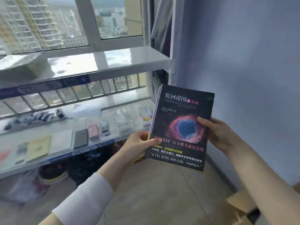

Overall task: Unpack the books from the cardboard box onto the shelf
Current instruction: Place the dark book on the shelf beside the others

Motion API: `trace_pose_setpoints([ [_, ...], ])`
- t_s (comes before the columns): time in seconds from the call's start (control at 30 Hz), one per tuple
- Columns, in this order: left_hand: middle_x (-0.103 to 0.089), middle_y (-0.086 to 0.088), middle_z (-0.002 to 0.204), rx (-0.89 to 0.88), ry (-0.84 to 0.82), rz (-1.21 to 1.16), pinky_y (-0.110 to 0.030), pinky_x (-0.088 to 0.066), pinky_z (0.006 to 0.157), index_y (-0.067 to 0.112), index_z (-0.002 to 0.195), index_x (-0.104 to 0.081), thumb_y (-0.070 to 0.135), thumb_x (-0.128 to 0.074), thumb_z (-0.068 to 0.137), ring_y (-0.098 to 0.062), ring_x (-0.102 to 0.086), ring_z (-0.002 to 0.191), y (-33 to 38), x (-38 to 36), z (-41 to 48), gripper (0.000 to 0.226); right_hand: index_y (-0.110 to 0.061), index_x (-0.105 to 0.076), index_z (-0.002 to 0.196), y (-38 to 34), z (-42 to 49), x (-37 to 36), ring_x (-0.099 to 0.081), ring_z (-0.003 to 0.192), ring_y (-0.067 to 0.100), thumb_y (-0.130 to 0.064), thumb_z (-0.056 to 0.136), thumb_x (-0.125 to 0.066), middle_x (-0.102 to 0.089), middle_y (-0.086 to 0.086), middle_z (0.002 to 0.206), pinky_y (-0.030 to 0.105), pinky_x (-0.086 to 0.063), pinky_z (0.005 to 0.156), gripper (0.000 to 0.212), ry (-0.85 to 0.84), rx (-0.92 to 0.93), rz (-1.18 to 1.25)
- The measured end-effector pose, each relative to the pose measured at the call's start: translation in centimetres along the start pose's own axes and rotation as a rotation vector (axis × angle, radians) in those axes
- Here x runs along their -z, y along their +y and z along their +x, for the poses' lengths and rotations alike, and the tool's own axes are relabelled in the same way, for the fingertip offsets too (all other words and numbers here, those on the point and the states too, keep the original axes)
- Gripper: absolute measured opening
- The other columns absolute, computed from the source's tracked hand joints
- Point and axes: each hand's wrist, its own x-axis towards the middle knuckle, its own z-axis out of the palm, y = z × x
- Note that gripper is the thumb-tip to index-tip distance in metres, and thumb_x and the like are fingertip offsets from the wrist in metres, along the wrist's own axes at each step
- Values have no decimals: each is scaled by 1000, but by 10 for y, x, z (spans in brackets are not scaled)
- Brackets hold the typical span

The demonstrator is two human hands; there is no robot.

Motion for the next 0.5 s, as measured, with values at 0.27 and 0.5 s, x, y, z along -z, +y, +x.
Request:
trace_pose_setpoints([
  [0.27, -72, 1, 83, -27, 266, -103, -10, -48, 54, 9, 97, -66, 22, -74, 78, -4, -66, 65, -21, 219, 28, 24, -3, -61, 106, 1, 120, -227, -72, 63, 17, -22, 55, -78, -76, 4, 74, 27, -59, 56, 57, -308, -22, -63],
  [0.5, -73, -9, 97, -114, 358, -145, -26, -53, 71, 5, 106, -66, 24, -77, 74, -15, -66, 79, -9, 343, 106, 39, -5, -59, 110, -41, 222, -353, -70, 66, 14, -21, 64, -75, -72, 2, 83, 24, -58, 59, 51, -380, 118, -156],
])
